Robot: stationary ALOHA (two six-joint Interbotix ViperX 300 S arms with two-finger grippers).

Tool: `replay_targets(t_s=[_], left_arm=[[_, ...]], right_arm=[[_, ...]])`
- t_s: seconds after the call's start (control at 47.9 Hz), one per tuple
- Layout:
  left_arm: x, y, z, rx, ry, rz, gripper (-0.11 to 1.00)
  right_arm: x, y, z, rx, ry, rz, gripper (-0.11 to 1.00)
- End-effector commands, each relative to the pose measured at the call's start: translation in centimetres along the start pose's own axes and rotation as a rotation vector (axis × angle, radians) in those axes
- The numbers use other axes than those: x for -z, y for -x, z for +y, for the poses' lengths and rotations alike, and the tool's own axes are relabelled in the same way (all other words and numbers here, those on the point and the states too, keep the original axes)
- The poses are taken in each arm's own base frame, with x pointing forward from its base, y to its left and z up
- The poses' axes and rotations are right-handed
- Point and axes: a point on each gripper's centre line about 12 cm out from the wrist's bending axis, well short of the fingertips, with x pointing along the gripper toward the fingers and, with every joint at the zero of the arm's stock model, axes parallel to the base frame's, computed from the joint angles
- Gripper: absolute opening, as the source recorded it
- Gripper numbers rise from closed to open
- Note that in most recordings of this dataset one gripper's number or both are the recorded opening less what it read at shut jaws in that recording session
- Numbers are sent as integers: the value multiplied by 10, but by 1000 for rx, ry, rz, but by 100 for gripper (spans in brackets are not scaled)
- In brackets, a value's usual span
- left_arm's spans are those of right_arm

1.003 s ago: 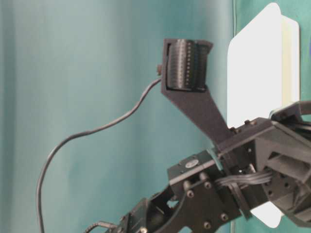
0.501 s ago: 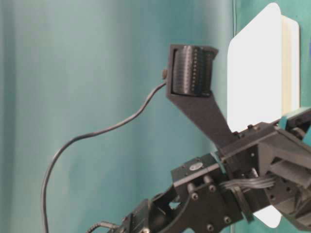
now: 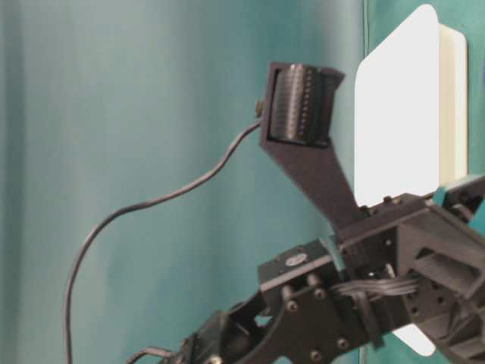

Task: Pick up the tape from a random location and place it into the white case.
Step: 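Close the left gripper on the teal roll and lift it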

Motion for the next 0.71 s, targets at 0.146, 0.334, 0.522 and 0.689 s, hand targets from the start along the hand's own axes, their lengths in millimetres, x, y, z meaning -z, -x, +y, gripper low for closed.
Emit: replay_targets(t_s=[0.146,0.334,0.522,0.689], left_arm=[[-26,46,-5,13,-5,-88,22],[-37,78,-6,16,-9,-129,22],[-48,116,-7,17,-16,-165,22],[-55,144,-8,17,-19,-182,22]], right_arm=[[-10,-1,0,1,-2,-26,91],[-11,-1,0,1,-2,-28,91],[-11,-1,0,1,-3,-28,91],[-10,-2,0,1,-2,-25,91]])
